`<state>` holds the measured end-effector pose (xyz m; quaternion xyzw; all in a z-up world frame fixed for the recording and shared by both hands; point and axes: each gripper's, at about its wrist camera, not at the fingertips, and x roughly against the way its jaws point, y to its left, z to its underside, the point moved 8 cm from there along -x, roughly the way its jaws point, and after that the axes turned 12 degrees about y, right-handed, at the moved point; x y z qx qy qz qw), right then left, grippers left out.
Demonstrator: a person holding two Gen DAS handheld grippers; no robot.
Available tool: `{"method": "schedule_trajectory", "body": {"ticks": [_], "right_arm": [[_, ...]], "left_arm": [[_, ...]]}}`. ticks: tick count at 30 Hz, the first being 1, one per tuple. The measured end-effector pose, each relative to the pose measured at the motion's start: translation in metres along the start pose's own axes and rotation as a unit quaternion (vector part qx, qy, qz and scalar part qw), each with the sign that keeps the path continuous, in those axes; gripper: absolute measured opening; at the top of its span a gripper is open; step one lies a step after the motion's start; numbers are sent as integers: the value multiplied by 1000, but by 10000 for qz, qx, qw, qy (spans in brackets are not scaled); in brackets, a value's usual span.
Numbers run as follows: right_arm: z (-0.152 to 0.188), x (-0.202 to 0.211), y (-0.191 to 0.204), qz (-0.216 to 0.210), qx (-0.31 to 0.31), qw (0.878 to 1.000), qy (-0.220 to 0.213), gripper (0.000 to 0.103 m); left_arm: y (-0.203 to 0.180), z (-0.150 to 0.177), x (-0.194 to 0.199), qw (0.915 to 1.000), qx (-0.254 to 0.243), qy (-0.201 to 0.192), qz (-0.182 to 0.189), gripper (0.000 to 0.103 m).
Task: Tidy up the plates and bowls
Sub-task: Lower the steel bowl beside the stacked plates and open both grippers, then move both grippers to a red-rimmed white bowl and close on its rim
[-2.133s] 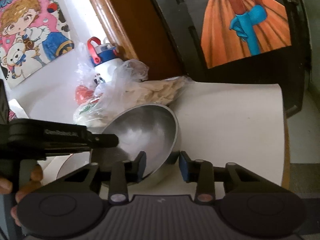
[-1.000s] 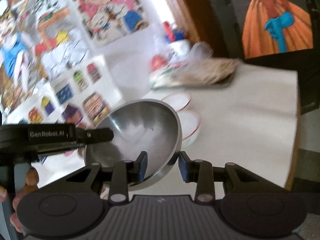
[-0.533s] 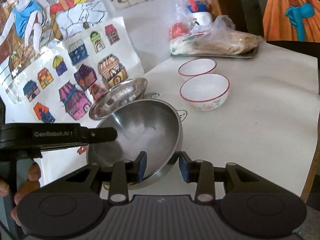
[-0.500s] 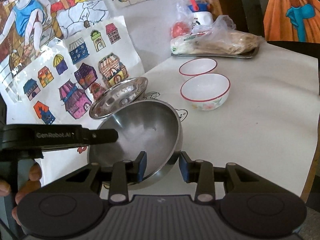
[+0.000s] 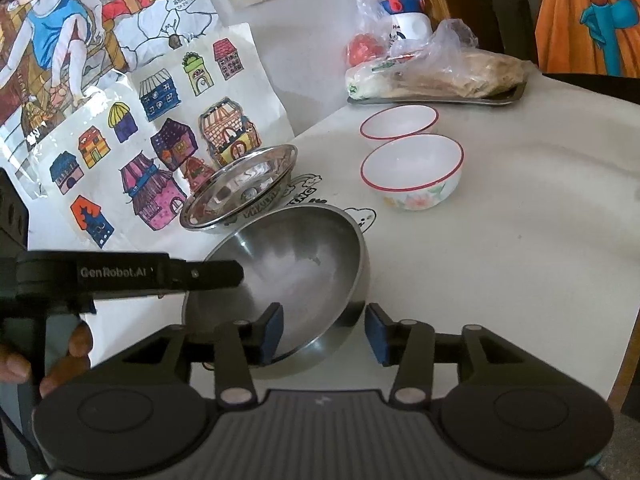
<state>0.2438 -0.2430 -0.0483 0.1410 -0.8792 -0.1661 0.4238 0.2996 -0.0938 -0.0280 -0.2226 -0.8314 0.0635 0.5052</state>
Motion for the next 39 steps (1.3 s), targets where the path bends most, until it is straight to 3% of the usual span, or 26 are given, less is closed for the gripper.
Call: {"method": "schedule_trajectory", "body": {"ticks": [5,13,18,30,39], "right_arm": [[-3,3,-8,-20,-74,9999,-85,69],[-13,21,-27,-50,-243,9988,-416,91],[-34,38,-41,69,-285,9969,-735,99],[-118,48,-87,522,-446,9899,-1239,103],[-156,-3,-125,507,-855,9908,-914,103]], "left_arm": [[3,-7,7,9993,-123,-316,-163,32],[8,-23,26,9975,-97,-675,-194,75],[4,-42,35,9954,-98,-929,-197,91],[-25,-115,16,9936,-159,-1118,-94,102],[-40,-165,-45,9965,-255,-771,-211,102]]}}
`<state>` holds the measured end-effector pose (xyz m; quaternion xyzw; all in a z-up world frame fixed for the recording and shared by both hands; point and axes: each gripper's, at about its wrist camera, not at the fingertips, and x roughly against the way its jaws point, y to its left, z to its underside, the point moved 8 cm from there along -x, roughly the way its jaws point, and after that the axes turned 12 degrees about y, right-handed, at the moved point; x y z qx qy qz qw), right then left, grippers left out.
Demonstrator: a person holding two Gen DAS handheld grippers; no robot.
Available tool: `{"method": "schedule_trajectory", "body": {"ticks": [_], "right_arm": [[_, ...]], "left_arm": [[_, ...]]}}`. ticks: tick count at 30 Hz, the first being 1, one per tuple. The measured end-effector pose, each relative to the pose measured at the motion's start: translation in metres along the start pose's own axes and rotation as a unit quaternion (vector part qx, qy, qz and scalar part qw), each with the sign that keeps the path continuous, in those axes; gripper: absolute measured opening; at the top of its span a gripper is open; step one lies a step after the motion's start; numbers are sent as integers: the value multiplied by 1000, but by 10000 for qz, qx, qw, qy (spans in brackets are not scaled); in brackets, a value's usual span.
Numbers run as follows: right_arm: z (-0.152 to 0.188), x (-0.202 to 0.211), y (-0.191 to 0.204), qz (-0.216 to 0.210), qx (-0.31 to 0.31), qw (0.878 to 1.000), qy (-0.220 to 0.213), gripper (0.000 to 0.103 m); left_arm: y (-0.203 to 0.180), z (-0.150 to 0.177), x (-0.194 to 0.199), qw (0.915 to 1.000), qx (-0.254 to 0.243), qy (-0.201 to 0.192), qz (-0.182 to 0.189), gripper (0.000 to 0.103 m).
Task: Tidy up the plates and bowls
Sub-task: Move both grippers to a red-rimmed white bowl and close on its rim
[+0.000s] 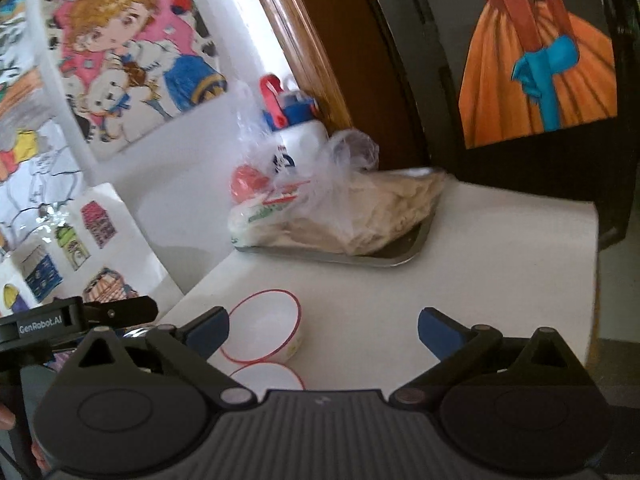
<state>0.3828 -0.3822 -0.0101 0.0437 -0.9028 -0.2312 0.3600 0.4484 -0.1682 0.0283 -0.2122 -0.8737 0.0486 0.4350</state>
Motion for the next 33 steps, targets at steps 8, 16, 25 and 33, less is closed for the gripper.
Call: {"method": "schedule_trajectory", "body": {"ticks": [8,16,25,33], "right_arm": [[-2,-46,-2,-31,140,9993,341,103],[1,-72,1,-10,257,9983,529,100],[2,-79,4,-14,312,9979,573,80],[3,-80,7,-134,280,9978,581,56]], "left_arm": [[10,-10,-48,9992,102,385,-41,102],[14,-12,-79,9976,243,656,9,102],[11,-14,-91,9967,292,750,119,101],[2,-9,-97,9954,210,899,275,86]]}}
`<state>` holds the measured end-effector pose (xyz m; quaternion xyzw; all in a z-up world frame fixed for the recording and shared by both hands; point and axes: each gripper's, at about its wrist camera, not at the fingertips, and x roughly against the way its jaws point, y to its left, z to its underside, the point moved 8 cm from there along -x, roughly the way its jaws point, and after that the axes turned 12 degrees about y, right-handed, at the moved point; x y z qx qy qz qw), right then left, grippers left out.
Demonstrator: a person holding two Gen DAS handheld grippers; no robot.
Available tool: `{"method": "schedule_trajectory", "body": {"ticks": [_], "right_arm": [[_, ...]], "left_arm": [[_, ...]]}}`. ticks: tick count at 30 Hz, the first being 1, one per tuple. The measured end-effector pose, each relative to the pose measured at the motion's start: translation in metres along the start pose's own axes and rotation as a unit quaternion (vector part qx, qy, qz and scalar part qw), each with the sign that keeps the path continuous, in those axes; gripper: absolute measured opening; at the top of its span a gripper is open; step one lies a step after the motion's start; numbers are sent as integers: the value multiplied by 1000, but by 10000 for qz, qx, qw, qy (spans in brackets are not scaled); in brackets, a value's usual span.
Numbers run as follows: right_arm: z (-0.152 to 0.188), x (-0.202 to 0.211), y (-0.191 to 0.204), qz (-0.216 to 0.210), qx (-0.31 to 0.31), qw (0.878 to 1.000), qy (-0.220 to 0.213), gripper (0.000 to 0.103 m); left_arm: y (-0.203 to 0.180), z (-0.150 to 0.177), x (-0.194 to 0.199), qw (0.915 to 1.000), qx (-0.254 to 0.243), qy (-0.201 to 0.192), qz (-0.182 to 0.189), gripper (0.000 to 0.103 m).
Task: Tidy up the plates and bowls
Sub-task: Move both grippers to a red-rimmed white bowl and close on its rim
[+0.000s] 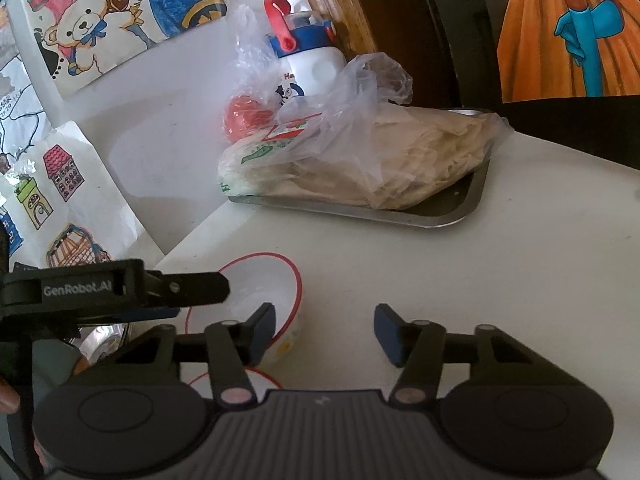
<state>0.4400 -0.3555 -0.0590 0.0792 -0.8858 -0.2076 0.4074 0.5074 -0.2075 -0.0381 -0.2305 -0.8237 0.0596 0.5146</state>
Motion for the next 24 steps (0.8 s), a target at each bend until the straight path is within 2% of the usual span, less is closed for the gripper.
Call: {"method": "schedule_trajectory", "body": {"ticks": [6,11,13,16,24], "right_arm": [[1,-1,5,-121,22,9999,10,38],[1,-1,8,-220,4,9998,-3,28],[1,-1,8,-230,5,9997,-5,27],[1,-1,9,-233,2,9997,-5,27],[2,0,9,-228,18,9997,-15,26]], "left_arm": [[-2,3,-4,9999,2,120,97,70],[2,3,-4,9999,52,100,-16,57],[5,2,-2,9999,95,93,-31,48],[7,1,0,9999,103,59,-9,43],[-5,4,4,9994,-303,-39,-134,41]]}}
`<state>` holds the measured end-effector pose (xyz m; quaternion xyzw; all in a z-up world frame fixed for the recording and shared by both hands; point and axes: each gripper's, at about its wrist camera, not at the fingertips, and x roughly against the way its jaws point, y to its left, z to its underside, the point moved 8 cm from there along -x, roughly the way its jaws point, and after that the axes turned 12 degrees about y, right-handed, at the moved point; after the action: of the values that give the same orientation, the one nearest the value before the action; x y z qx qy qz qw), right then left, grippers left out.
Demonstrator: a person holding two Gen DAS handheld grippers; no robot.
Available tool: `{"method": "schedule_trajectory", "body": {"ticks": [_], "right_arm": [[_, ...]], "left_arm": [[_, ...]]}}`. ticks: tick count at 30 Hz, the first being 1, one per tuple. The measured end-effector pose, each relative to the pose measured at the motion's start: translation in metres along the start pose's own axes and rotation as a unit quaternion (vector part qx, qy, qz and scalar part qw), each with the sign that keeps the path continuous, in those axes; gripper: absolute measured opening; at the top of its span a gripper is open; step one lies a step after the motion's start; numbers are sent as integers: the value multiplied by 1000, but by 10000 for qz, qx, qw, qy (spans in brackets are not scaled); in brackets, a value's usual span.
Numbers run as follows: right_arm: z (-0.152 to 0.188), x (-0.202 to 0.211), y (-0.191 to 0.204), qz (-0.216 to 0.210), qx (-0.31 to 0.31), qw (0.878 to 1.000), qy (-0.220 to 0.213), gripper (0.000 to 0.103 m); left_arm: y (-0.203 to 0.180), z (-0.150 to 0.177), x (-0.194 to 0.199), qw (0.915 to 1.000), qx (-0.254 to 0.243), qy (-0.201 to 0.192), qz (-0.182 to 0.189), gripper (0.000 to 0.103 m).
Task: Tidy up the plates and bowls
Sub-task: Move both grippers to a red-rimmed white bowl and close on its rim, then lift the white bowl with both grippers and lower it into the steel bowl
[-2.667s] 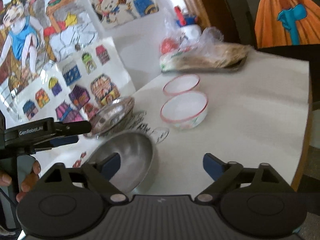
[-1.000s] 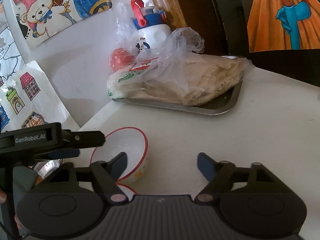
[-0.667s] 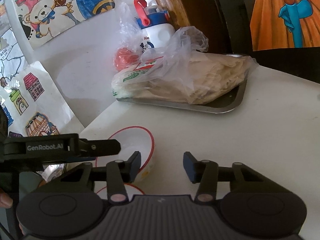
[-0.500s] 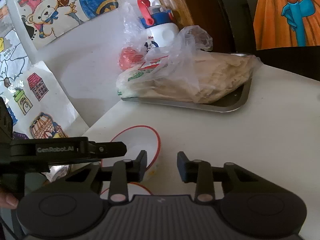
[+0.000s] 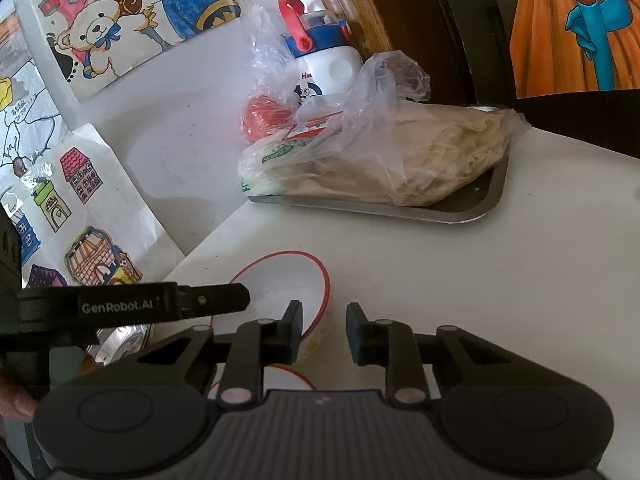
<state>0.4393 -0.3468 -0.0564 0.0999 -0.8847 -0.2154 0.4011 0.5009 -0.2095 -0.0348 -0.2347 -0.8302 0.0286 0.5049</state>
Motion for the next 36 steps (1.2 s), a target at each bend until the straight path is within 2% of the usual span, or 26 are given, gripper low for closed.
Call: {"method": "schedule_trajectory", "body": {"ticks": [6,9,13,20,26,36], "right_arm": [[1,0,2,-82,-20,10000,-3,19],[2,1,3,-98,-26,9999,-4,18],[1,1,2,-159,-114,9998,9,17],[1,-1,4,-107,-204,9997,22,18],[3,-1,10,136,-198,9997,-8,15],[-10,36,30,40,-130,9990,-432,14]], "left_arm": [[-2,3,-3,9999,0,100,43,28],[-3,5,-4,9999,2,151,58,18],[-3,6,-5,9998,41,183,42,13],[-4,9,-5,9998,175,119,-51,12],[-5,10,-3,9994,287,71,-181,11],[-10,7,28,9987,419,-269,-111,11]]}}
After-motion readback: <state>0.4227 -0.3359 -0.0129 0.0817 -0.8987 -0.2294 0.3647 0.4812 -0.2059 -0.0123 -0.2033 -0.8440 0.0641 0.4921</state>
